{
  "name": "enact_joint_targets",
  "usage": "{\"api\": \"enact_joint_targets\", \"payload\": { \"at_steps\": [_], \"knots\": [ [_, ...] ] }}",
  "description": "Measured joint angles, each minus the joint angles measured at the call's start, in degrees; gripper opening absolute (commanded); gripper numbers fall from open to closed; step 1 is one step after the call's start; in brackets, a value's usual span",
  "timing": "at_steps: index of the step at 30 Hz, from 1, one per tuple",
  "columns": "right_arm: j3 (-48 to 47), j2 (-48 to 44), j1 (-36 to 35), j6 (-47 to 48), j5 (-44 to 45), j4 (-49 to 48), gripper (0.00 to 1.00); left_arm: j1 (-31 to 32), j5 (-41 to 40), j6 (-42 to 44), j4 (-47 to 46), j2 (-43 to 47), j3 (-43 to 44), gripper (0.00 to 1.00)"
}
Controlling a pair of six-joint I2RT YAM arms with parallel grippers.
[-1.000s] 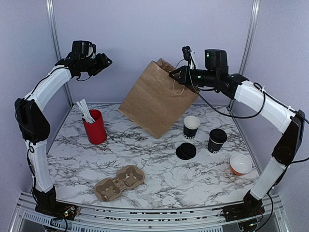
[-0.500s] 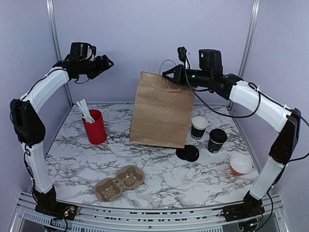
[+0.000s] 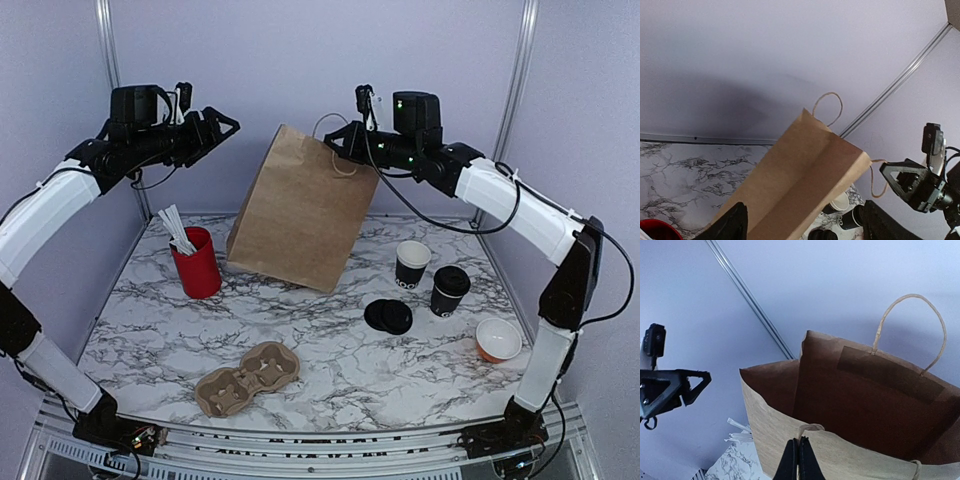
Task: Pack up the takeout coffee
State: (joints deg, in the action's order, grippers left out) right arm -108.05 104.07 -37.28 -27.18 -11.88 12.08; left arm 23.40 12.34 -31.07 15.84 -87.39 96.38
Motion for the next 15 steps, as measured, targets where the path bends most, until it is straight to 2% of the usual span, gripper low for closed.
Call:
{"api": "enact_joint_targets", "payload": {
  "at_steps": [7, 12, 15],
  "knots": [
    [-2.7, 1.5, -0.5, -0.2, 5.5, 1.7, 0.00, 10.8, -1.3, 0.5, -3.0, 3.1, -5.8, 0.68],
    [-6.0, 2.3, -1.1, -0.9, 7.0, 2.6, 0.00, 17.9, -4.7, 1.7, -5.7, 2.3, -8.1, 0.64],
    [-7.3, 2.5, -1.8, -1.7, 7.1, 2.9, 0.00, 19.9, -5.1, 1.8, -8.3, 0.6, -8.1, 0.61]
  ]
}}
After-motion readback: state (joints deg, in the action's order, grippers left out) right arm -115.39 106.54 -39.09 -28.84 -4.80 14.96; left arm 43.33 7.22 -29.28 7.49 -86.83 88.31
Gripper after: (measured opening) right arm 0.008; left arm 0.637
